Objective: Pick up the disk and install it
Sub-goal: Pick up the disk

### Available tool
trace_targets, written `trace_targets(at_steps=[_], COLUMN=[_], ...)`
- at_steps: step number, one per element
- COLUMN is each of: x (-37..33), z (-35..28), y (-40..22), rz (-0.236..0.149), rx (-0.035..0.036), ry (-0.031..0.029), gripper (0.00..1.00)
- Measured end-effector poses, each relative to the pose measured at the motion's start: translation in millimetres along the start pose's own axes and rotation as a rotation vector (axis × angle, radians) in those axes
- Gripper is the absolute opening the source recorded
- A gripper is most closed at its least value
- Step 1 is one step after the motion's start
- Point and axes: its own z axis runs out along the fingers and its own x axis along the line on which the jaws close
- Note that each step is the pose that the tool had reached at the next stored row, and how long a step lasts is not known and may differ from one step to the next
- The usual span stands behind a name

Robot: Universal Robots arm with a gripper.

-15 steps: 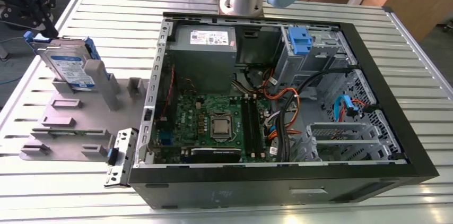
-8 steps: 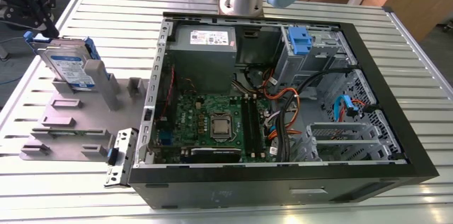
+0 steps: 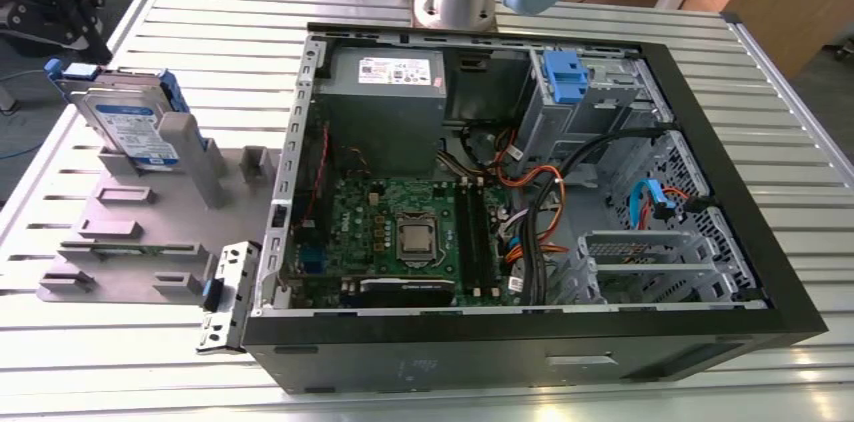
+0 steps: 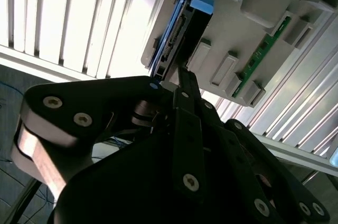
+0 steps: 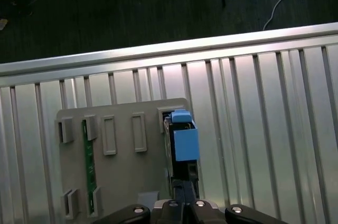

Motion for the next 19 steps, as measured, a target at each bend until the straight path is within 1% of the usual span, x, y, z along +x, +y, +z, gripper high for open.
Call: trace_targets(at_steps=[19], x=[-1.8], z=[-42.5], y=[0.9], rz=[0.000], rx=[0.0000], ry=[0.0000], gripper=[0.11])
